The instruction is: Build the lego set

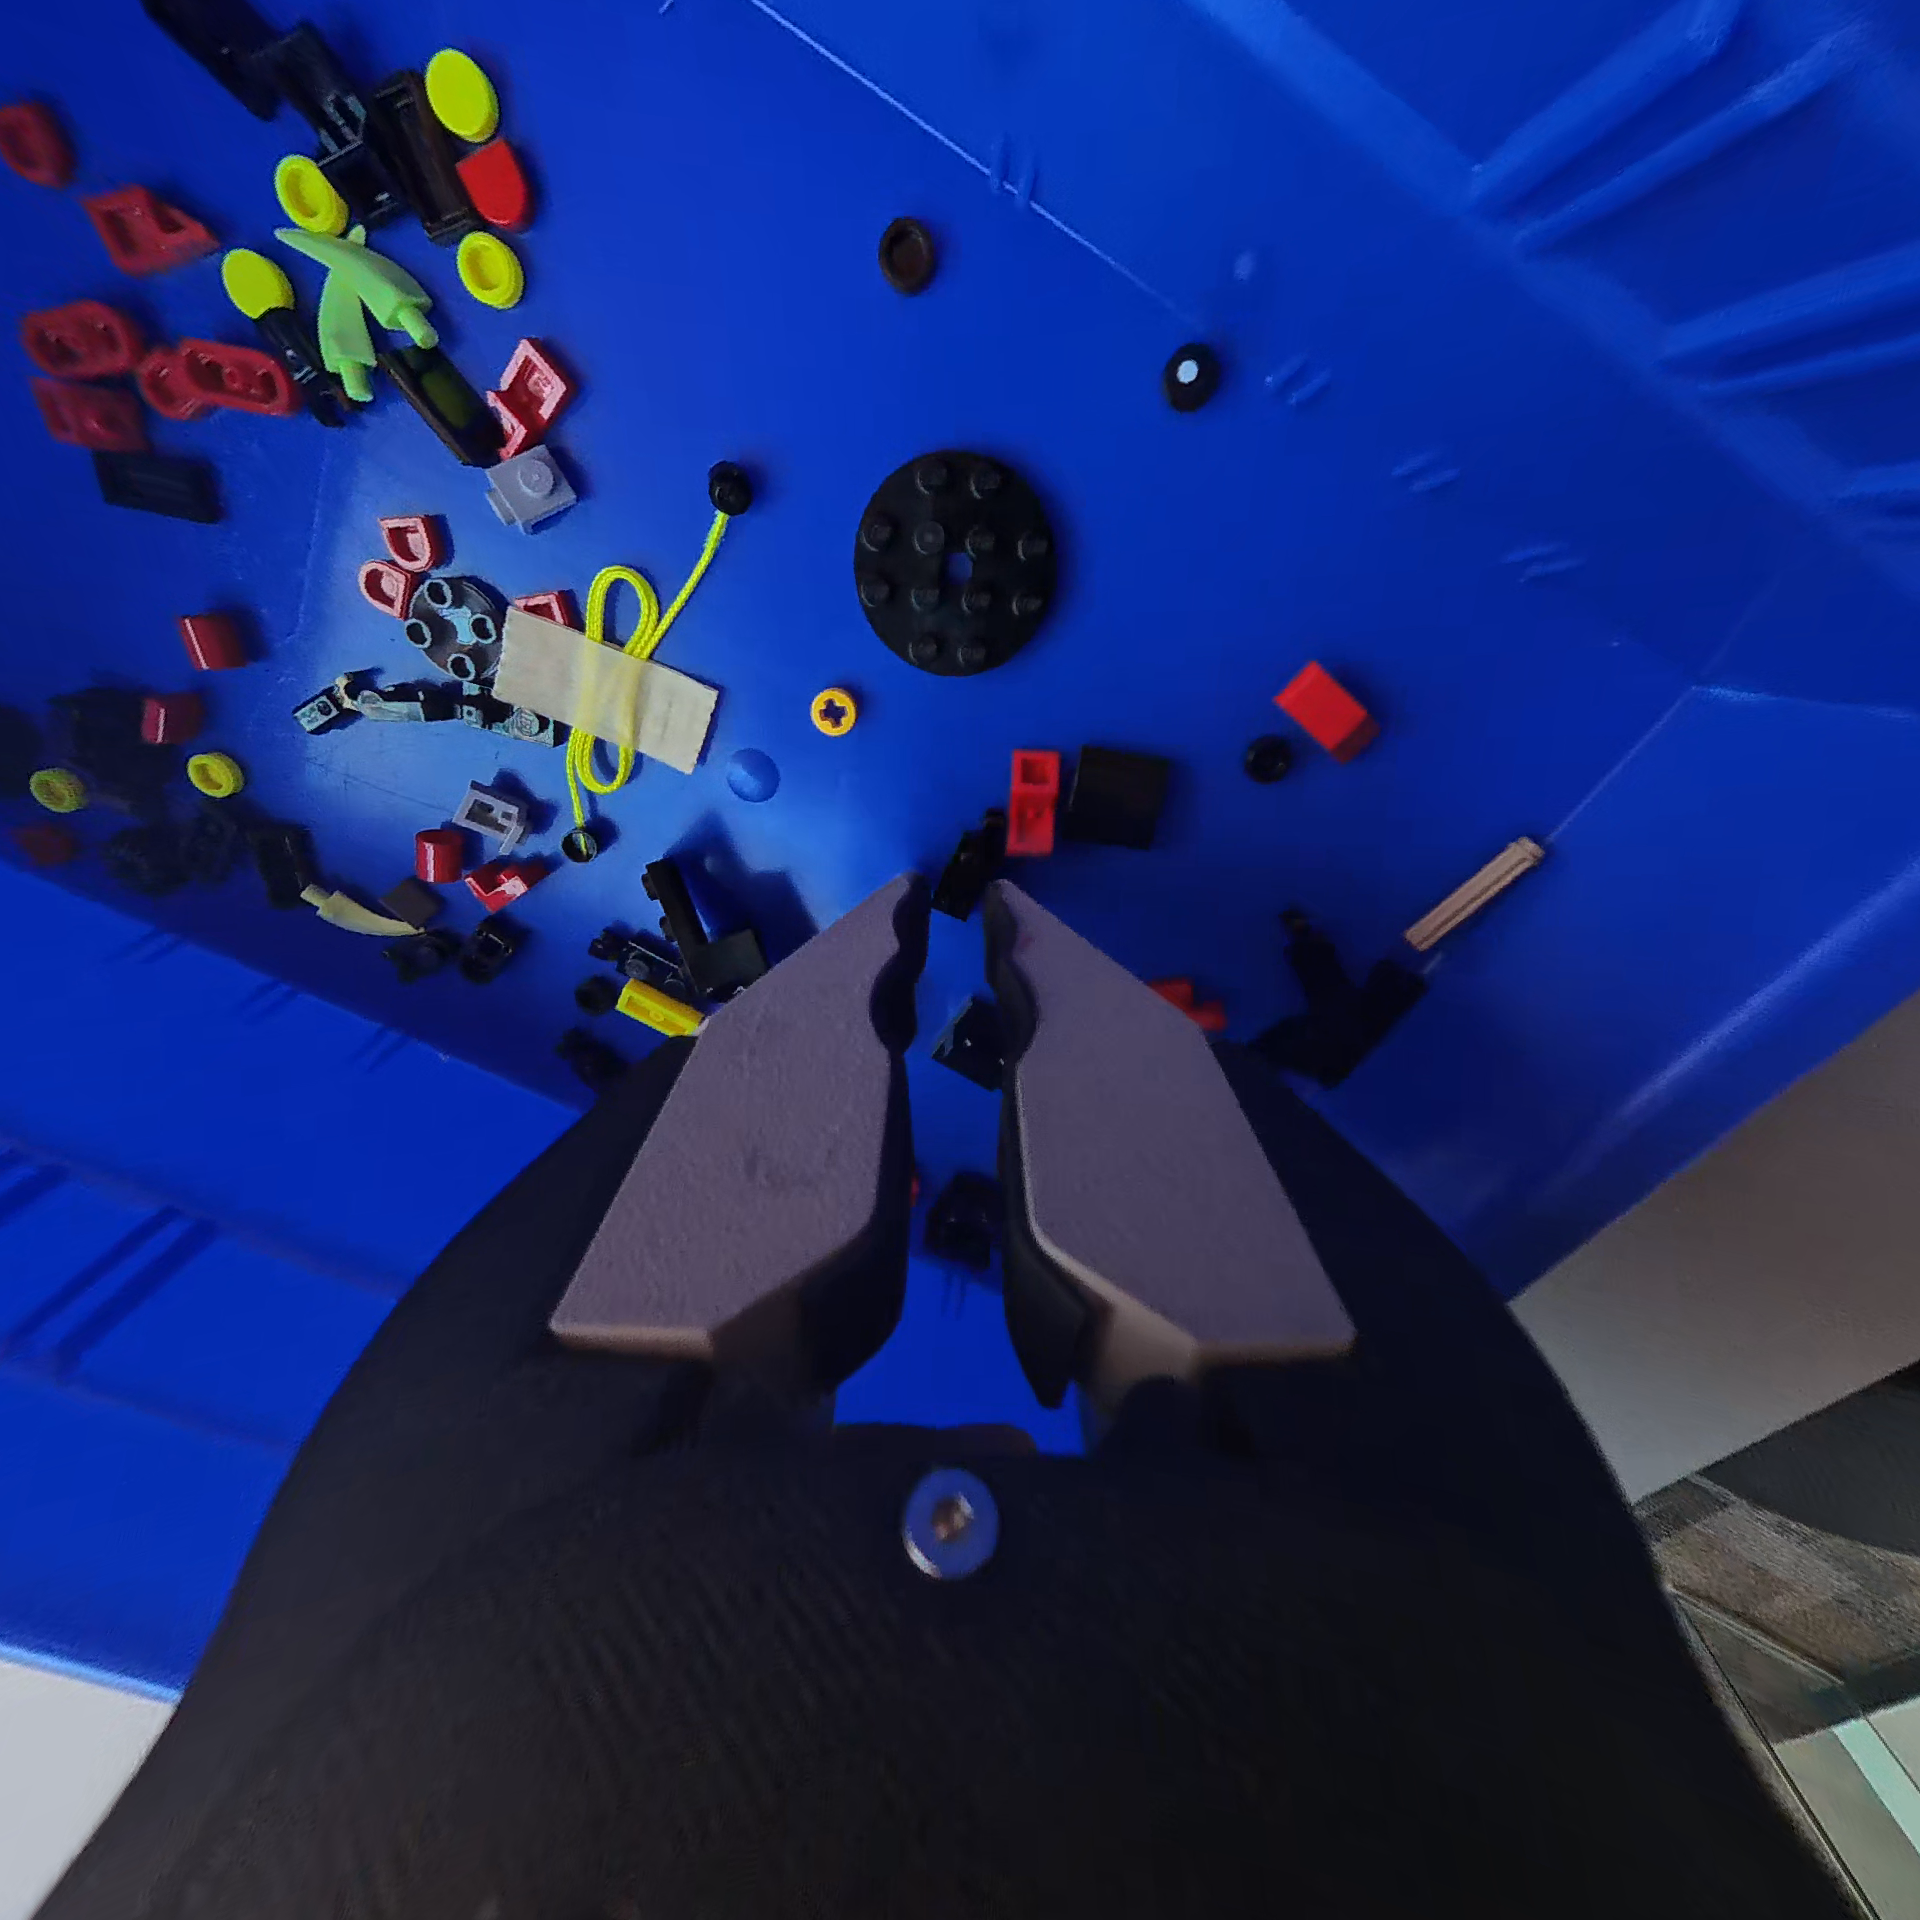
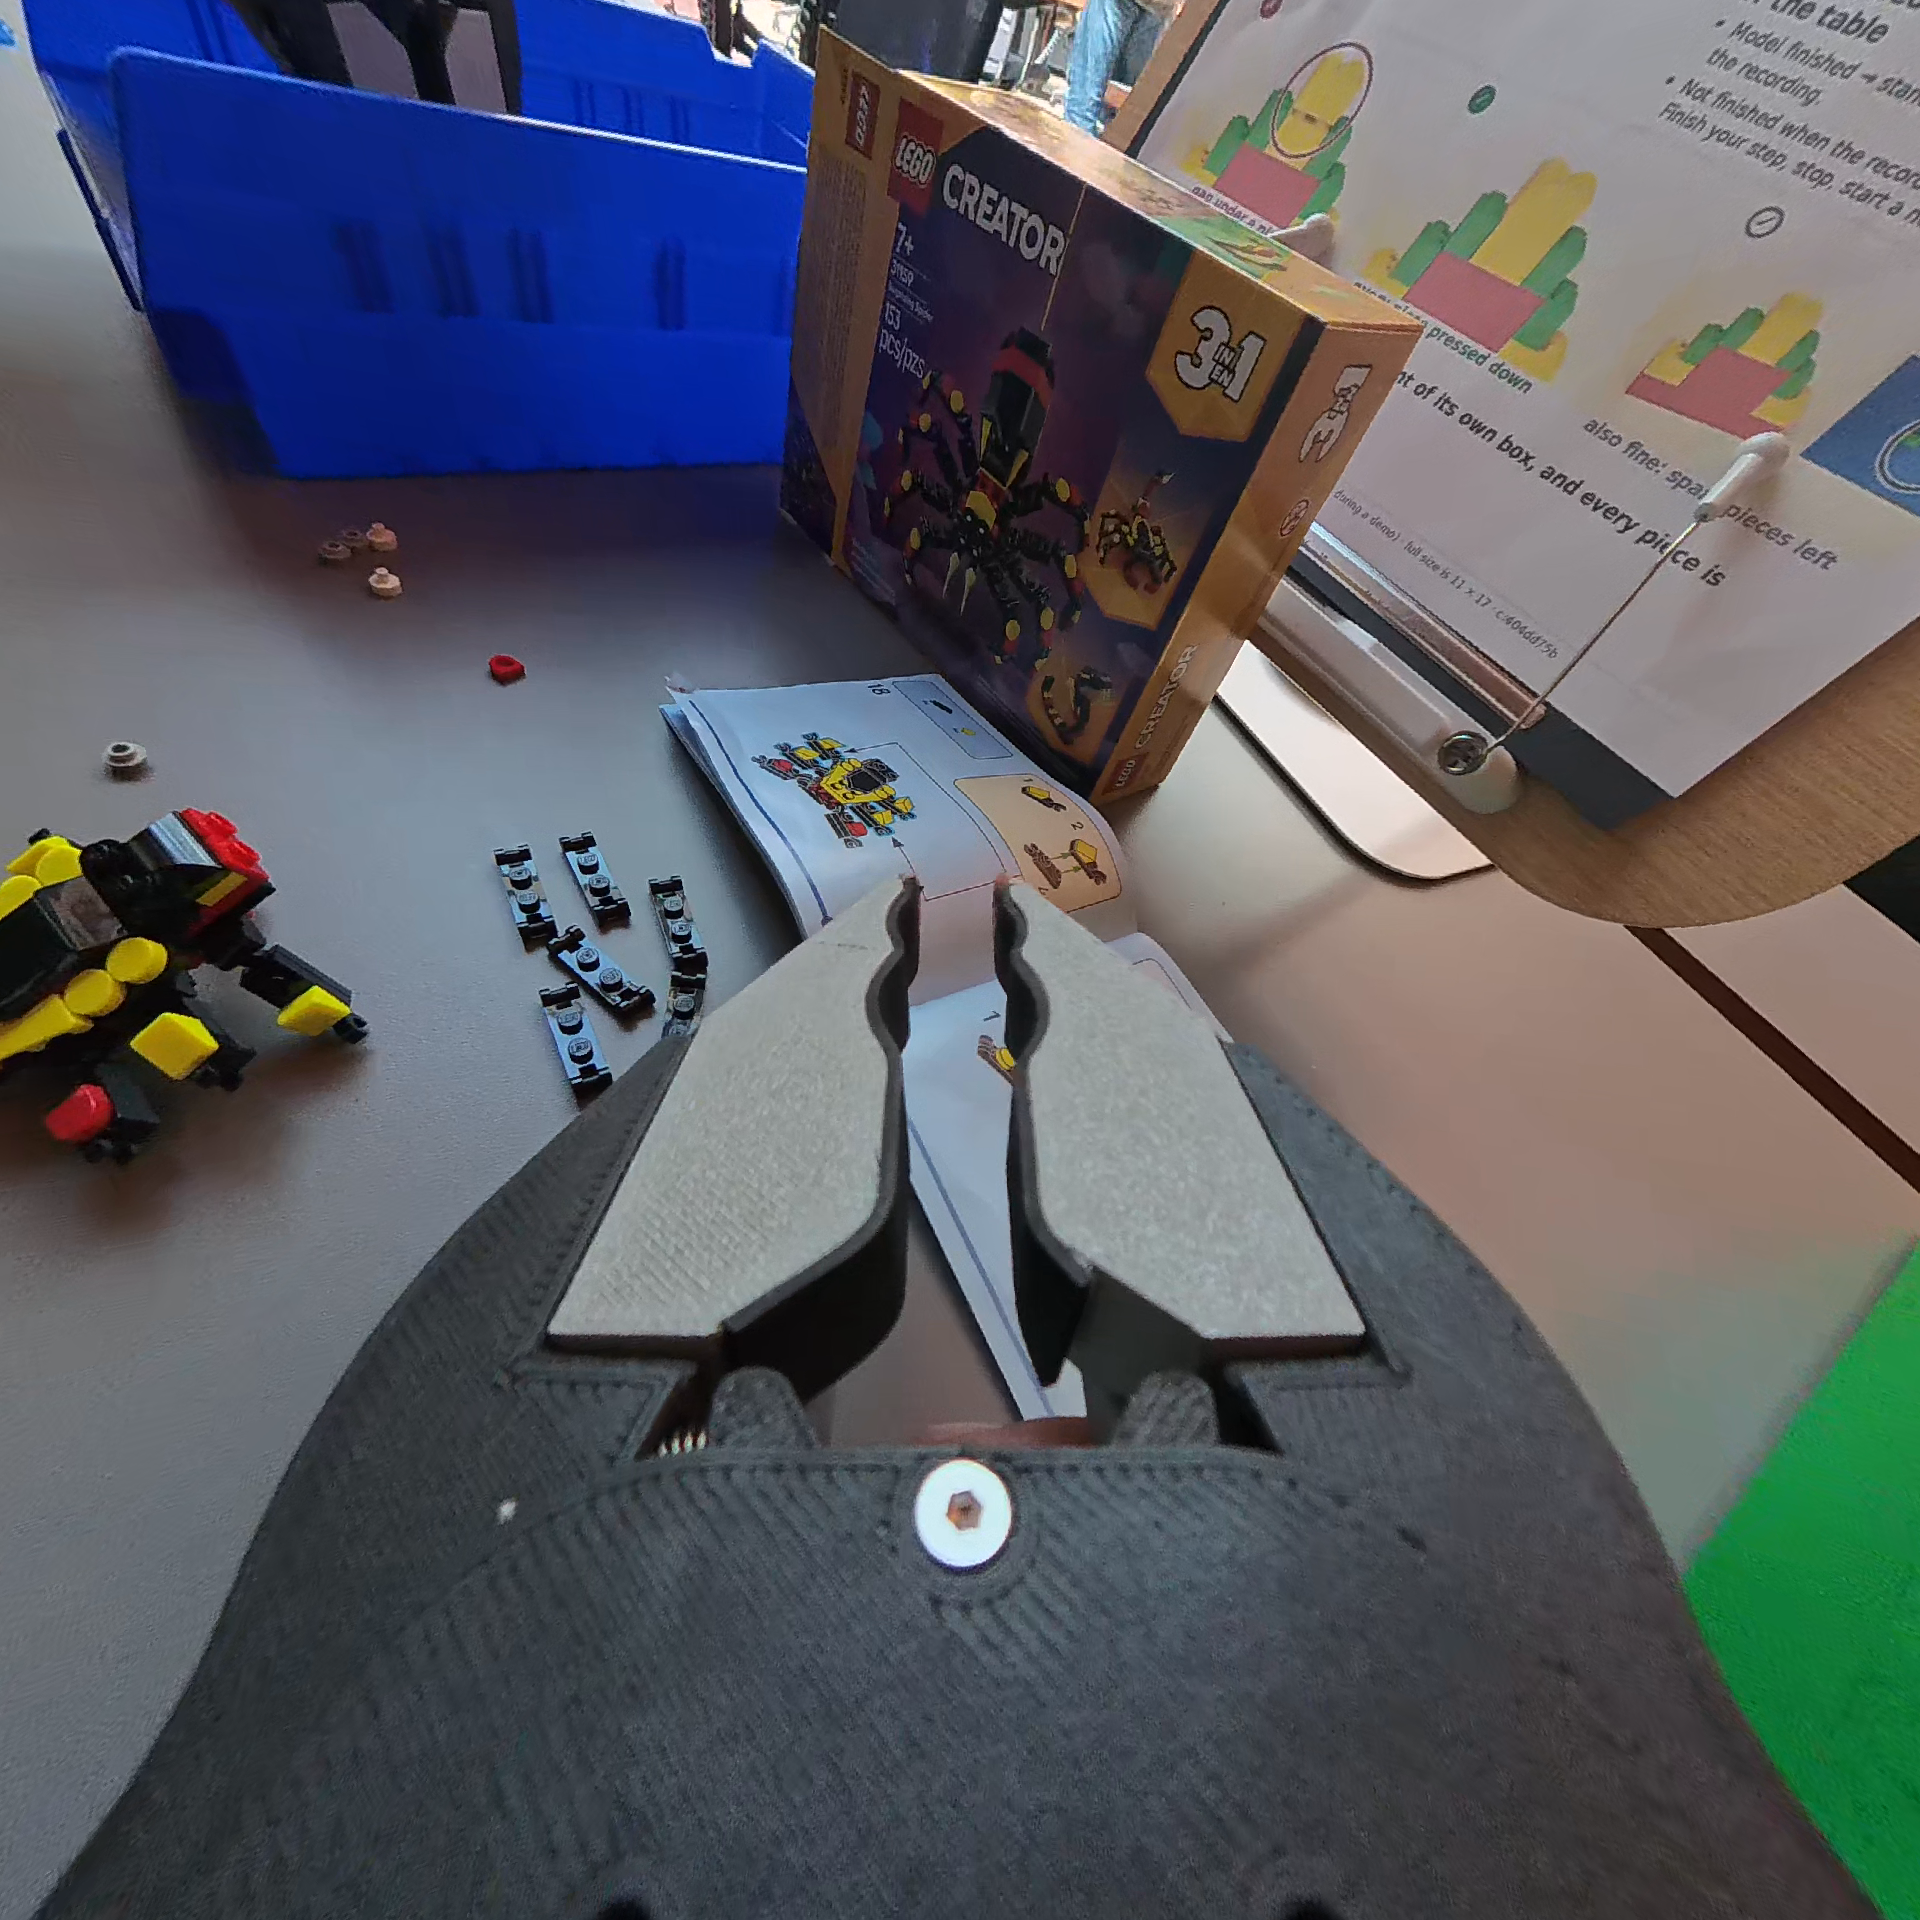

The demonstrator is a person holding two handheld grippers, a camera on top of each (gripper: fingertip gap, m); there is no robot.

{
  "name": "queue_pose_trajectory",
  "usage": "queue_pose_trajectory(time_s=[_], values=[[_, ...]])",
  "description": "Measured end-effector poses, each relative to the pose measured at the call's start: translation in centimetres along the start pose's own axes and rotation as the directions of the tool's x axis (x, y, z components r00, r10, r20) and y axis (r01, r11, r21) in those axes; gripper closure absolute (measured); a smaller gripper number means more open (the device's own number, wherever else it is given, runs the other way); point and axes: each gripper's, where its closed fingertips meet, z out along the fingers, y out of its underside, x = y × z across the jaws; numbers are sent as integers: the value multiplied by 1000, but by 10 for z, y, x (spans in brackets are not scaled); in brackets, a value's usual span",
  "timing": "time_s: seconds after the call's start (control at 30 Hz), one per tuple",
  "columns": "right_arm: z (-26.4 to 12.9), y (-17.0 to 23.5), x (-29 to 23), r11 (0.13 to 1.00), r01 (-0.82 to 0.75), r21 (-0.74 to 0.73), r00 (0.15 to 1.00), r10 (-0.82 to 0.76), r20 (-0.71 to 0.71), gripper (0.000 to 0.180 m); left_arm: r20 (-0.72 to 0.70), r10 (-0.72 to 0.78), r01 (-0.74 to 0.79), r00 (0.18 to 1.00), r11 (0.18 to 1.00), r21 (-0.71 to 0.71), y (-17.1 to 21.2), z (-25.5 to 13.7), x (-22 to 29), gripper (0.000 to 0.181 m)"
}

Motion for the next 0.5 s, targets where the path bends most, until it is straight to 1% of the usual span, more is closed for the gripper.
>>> queue_pose_trajectory(time_s=[0.03, 0.17, 0.33, 0.4, 0.5], values=[[0, 0, -1, 1000, 1, 1, 1000, -1, 2, 169, 11, 11, -11, 1000, 1000, -2, 0, 0, 0, 174], [0, -1, -3, 1000, 7, 0, 1000, -7, 9, 170, 49, 68, -68, 996, 998, -6, 0, 0, 1, 175], [0, -2, -5, 1000, 6, 6, 1000, -6, 17, 170, 98, 29, -28, 995, 1000, -11, 4, -5, -7, 175], [0, -2, -5, 1000, 5, 7, 1000, -5, 19, 170, 134, 9, -10, 991, 1000, 11, 1, -16, -12, 175], [0, -2, -4, 1000, 1, 7, 1000, -1, 16, 170, 199, -37, 21, 979, 997, 80, -8, -41, -19, 175]])
